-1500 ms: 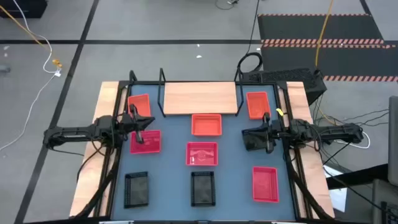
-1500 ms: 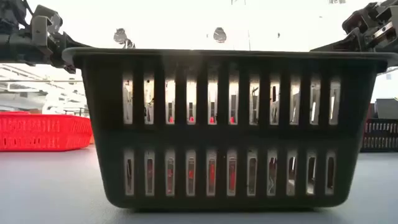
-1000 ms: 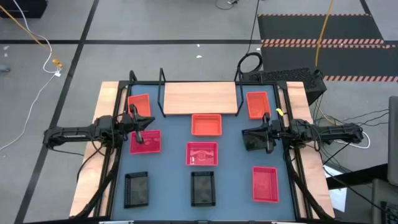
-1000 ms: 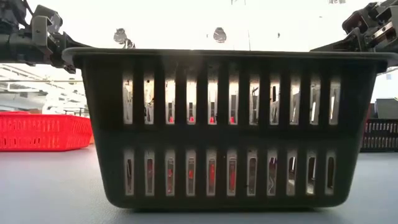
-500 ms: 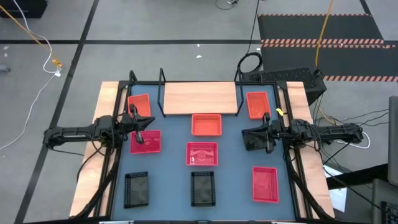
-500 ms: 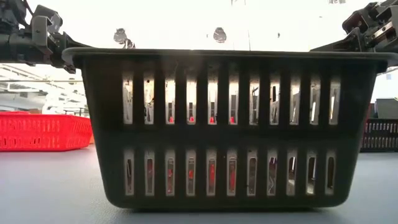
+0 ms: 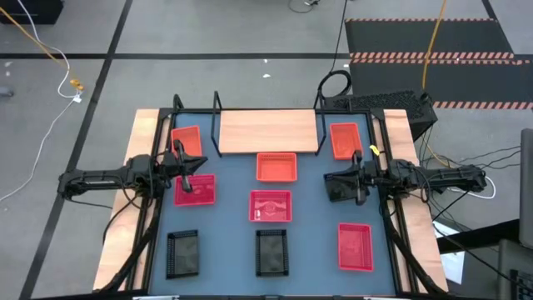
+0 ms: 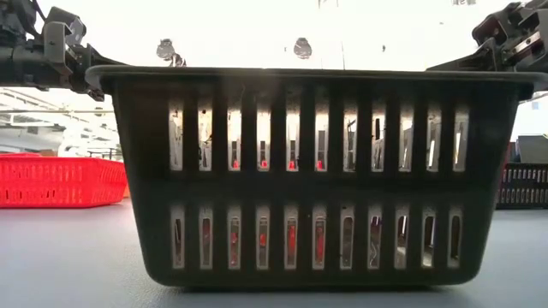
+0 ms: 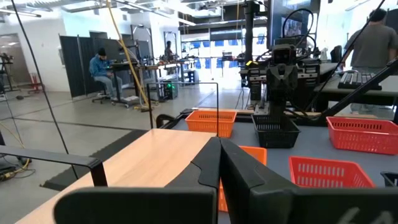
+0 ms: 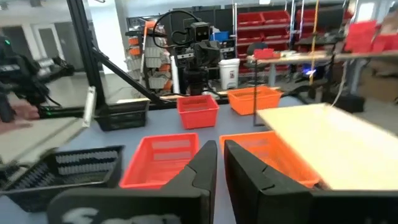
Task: Stack baskets on shelf by color
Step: Put the right orange basket on the shelf
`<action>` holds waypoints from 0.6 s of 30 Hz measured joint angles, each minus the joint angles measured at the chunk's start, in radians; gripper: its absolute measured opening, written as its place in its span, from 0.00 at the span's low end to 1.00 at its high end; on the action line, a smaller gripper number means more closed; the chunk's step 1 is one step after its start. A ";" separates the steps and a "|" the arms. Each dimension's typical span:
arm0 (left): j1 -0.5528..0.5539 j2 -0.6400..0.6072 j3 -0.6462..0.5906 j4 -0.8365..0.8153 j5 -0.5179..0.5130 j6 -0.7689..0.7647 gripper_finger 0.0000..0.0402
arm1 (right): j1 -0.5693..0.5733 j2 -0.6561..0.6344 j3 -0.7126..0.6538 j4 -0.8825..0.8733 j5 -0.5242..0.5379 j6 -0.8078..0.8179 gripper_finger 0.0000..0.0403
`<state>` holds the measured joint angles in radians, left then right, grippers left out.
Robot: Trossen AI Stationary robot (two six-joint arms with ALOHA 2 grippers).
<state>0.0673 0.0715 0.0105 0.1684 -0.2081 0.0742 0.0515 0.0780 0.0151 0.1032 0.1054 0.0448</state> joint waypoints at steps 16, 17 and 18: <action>0.000 0.000 0.000 0.022 0.000 -0.069 0.02 | 0.000 0.008 0.000 0.366 0.455 -0.111 0.07; 0.000 0.000 0.000 0.021 0.000 -0.092 0.02 | -0.001 0.010 0.000 0.363 0.492 -0.119 0.07; 0.000 0.000 0.000 0.016 0.000 -0.109 0.02 | -0.001 0.016 0.000 0.361 0.512 -0.121 0.07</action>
<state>0.0673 0.0716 0.0105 0.1847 -0.2083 -0.0351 0.0509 0.0937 0.0147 0.4645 0.6179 -0.0757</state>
